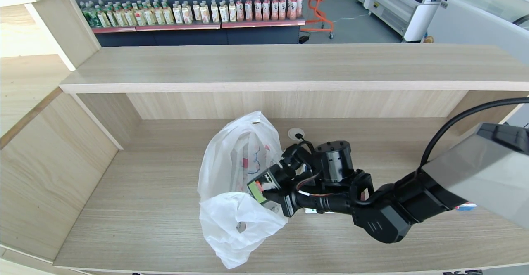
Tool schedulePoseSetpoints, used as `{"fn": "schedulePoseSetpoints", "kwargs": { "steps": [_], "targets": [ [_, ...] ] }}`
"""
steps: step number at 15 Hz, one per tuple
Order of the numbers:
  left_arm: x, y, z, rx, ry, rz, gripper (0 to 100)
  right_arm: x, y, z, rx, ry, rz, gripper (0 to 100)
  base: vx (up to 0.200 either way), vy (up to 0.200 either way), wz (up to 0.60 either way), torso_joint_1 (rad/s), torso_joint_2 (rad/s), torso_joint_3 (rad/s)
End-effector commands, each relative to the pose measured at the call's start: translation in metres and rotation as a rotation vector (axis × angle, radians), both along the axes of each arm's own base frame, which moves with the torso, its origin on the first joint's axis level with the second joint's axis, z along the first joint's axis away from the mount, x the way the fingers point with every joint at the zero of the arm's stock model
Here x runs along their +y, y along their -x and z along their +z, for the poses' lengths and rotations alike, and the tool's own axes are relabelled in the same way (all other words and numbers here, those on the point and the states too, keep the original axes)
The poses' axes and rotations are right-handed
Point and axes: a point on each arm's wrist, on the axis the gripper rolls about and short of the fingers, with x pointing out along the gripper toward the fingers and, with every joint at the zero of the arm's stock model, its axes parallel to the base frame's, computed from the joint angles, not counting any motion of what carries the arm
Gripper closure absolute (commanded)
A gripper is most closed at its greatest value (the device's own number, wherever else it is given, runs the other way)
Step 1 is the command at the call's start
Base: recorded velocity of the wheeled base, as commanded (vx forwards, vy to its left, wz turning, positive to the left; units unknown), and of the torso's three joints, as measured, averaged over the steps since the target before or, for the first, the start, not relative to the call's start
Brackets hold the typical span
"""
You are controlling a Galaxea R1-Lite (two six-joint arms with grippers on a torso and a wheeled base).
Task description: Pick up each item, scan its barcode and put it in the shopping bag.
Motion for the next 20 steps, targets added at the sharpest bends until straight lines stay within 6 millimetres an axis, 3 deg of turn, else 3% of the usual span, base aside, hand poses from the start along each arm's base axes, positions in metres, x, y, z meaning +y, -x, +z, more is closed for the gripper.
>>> {"fn": "schedulePoseSetpoints", "kwargs": {
  "steps": [1, 3, 4, 7, 11, 14, 15, 16, 17, 18, 20],
  "targets": [
    [0.000, 0.000, 0.000, 0.000, 0.000, 0.000, 0, 0.000, -0.003, -0.014, -0.002, 0.042, 0.012, 100, 0.000, 0.000, 0.00, 0.000, 0.00, 0.000],
    [0.000, 0.000, 0.000, 0.002, 0.000, 0.000, 0, 0.003, -0.006, -0.013, -0.029, 0.048, 0.021, 100, 0.000, 0.000, 0.00, 0.000, 0.00, 0.000],
    [0.000, 0.000, 0.000, 0.002, 0.000, 0.000, 0, 0.004, -0.007, -0.011, -0.036, 0.044, 0.023, 0, 0.000, 0.000, 0.00, 0.000, 0.00, 0.000],
    [0.000, 0.000, 0.000, 0.000, 0.000, 0.000, 0, 0.008, -0.010, 0.010, -0.003, -0.063, -0.018, 0, 0.000, 0.000, 0.00, 0.000, 0.00, 0.000],
    [0.000, 0.000, 0.000, 0.000, 0.000, 0.000, 0, -0.005, -0.004, 0.043, 0.125, -0.243, -0.112, 0, 0.000, 0.000, 0.00, 0.000, 0.00, 0.000],
    [0.000, 0.000, 0.000, 0.000, 0.000, 0.000, 0, -0.029, 0.018, 0.083, 0.223, -0.406, -0.164, 0, 0.000, 0.000, 0.00, 0.000, 0.00, 0.000],
    [0.000, 0.000, 0.000, 0.000, -0.001, 0.000, 0, -0.042, 0.035, 0.102, 0.247, -0.471, -0.171, 0, 0.000, 0.000, 0.00, 0.000, 0.00, 0.000],
    [0.000, 0.000, 0.000, 0.000, 0.000, 0.000, 0, -0.047, 0.041, 0.109, 0.245, -0.489, -0.172, 0, 0.000, 0.000, 0.00, 0.000, 0.00, 0.000],
    [0.000, 0.000, 0.000, 0.000, 0.000, 0.000, 0, -0.064, 0.060, 0.123, 0.212, -0.510, -0.178, 0, 0.000, 0.000, 0.00, 0.000, 0.00, 0.000],
    [0.000, 0.000, 0.000, 0.000, 0.000, 0.000, 0, -0.077, 0.065, 0.131, 0.177, -0.517, -0.192, 0, 0.000, 0.000, 0.00, 0.000, 0.00, 0.000],
    [0.000, 0.000, 0.000, 0.000, 0.000, 0.000, 0, -0.100, 0.077, 0.137, 0.083, -0.457, -0.213, 0, 0.000, 0.000, 0.00, 0.000, 0.00, 0.000]
  ]
}}
